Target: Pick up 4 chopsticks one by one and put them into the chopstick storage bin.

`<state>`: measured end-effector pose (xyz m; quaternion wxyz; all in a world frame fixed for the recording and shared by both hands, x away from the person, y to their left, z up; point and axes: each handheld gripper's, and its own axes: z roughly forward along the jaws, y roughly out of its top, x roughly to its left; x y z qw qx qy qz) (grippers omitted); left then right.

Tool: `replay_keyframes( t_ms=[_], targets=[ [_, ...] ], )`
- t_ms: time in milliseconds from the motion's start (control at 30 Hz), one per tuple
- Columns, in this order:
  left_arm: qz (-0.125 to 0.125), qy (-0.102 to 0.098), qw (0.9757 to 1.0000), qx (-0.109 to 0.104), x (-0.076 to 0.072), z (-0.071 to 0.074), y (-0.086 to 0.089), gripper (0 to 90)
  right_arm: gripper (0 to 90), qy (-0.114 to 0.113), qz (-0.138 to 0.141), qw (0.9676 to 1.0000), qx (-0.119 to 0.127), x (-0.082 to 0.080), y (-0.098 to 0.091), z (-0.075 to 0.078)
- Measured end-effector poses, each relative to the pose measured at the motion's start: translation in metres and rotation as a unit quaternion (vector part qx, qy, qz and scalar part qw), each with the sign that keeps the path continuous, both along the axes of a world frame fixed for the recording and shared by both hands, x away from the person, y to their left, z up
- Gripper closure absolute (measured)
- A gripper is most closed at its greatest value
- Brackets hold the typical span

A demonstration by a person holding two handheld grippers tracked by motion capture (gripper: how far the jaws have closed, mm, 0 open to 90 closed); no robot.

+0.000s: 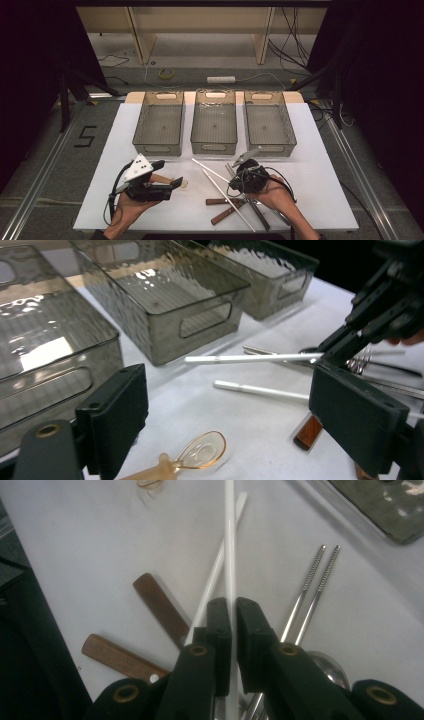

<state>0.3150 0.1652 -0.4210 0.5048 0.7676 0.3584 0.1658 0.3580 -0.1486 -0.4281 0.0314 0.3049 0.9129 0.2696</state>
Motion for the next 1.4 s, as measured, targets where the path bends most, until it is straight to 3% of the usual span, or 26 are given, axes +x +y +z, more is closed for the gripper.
replay_keyframes(
  t_ms=[167,233,400,533,767,800,867,967,1100,1133,1233,1400],
  targets=[
    [-0.044,0.014,0.9982,0.039,0.011,-0.001,-0.021,15.6,86.0,0.004,0.021,0.9998,-0.002,-0.003,0.000,0.003],
    [-0.054,0.010,0.9970,0.055,0.015,-0.001,-0.030,15.6,86.0,0.001,0.032,0.9995,-0.006,-0.004,0.002,0.005],
    [-0.091,0.021,0.9921,0.084,0.023,-0.001,-0.047,15.6,86.0,0.001,0.054,0.9985,-0.008,-0.010,0.007,0.009],
    [-0.109,0.029,0.9869,0.115,0.027,-0.005,-0.056,15.8,86.0,-0.004,0.067,0.9977,-0.011,-0.012,0.008,0.011],
    [-0.144,0.025,0.9738,0.174,0.027,-0.012,-0.066,22.1,86.0,0.000,0.081,0.9966,-0.016,-0.015,0.012,0.013],
    [-0.143,0.024,0.9732,0.178,0.026,-0.013,-0.068,23.1,86.0,-0.002,0.085,0.9963,-0.017,-0.016,0.012,0.013],
    [-0.149,0.023,0.9699,0.191,0.027,-0.015,-0.069,24.0,86.0,-0.003,0.089,0.9959,-0.019,-0.016,0.013,0.013],
    [-0.156,0.024,0.9679,0.195,0.026,-0.017,-0.072,27.3,86.0,-0.006,0.101,0.9947,-0.021,-0.019,0.016,0.014],
    [-0.171,0.026,0.9614,0.214,0.024,-0.018,-0.076,34.2,86.0,-0.012,0.113,0.9933,-0.020,-0.023,0.020,0.018],
    [-0.171,0.026,0.9614,0.214,0.024,-0.018,-0.076,35.3,86.0,-0.012,0.113,0.9933,-0.020,-0.023,0.020,0.018],
    [-0.177,0.021,0.9580,0.225,0.022,-0.019,-0.079,37.6,86.0,-0.013,0.122,0.9922,-0.020,-0.024,0.021,0.019],
    [-0.192,0.018,0.9509,0.242,0.018,-0.020,-0.082,45.3,86.0,-0.012,0.133,0.9908,-0.019,-0.026,0.022,0.019]
  ],
)
